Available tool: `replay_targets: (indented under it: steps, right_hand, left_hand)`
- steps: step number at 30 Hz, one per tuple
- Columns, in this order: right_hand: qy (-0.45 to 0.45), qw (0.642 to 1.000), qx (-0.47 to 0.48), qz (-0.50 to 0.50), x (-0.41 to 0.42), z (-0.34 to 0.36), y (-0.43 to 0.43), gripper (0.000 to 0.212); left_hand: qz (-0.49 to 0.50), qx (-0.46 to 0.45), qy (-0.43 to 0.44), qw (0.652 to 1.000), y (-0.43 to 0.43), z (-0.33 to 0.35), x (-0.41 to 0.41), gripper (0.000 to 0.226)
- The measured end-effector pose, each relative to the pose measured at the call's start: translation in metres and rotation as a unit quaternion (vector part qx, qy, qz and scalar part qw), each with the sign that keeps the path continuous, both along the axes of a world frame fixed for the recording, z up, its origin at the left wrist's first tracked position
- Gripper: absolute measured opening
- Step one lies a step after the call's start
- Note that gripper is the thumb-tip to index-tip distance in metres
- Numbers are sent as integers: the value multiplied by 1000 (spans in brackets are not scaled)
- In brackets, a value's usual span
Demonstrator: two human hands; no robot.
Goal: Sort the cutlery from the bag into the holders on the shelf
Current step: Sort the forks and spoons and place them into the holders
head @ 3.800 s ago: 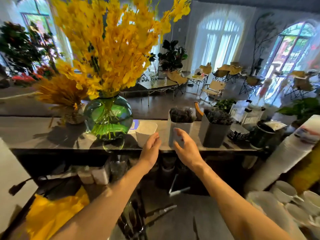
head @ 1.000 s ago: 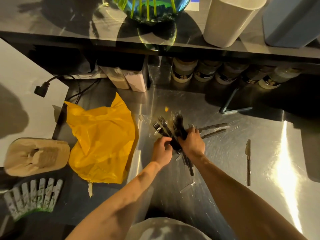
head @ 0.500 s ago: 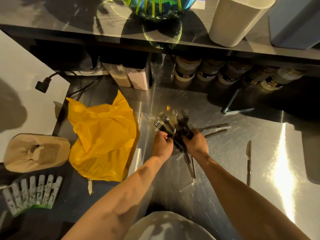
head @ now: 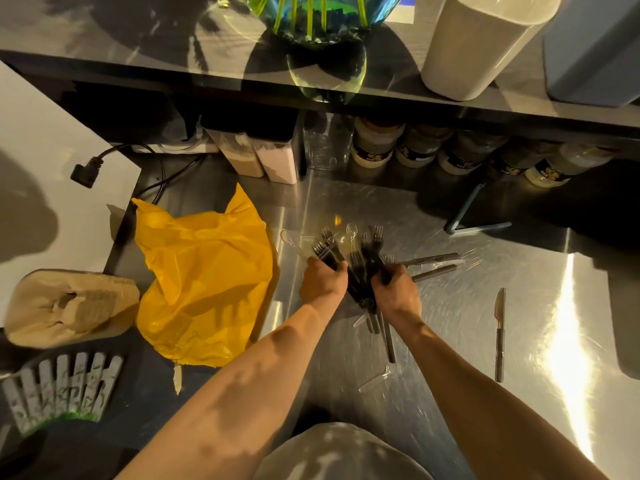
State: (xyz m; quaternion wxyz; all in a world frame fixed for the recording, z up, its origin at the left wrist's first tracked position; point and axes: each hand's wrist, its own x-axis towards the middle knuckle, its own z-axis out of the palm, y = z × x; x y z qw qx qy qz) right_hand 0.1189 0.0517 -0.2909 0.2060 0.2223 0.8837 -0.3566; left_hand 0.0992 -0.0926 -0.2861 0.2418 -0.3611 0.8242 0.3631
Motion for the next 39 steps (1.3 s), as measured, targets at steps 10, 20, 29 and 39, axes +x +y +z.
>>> replay_targets:
  steps: [10, 20, 29, 39]
  right_hand:
    - [4, 998, 61, -6, -13, -2, 1, 45]
    - [-16, 998, 63, -14, -23, 4, -7, 53]
    - [-29, 999, 15, -4, -26, 4, -12, 37]
    - [-28, 994, -95, -47, -12, 6, 8, 18]
  left_hand:
    - [-24, -77, 1, 997, 18, 2, -23, 77]
    - [-55, -74, 24, 995, 22, 1, -20, 37]
    - [-3, -4, 34, 999, 8, 0, -17, 20]
    - [155, 199, 88, 964, -9, -2, -7, 4]
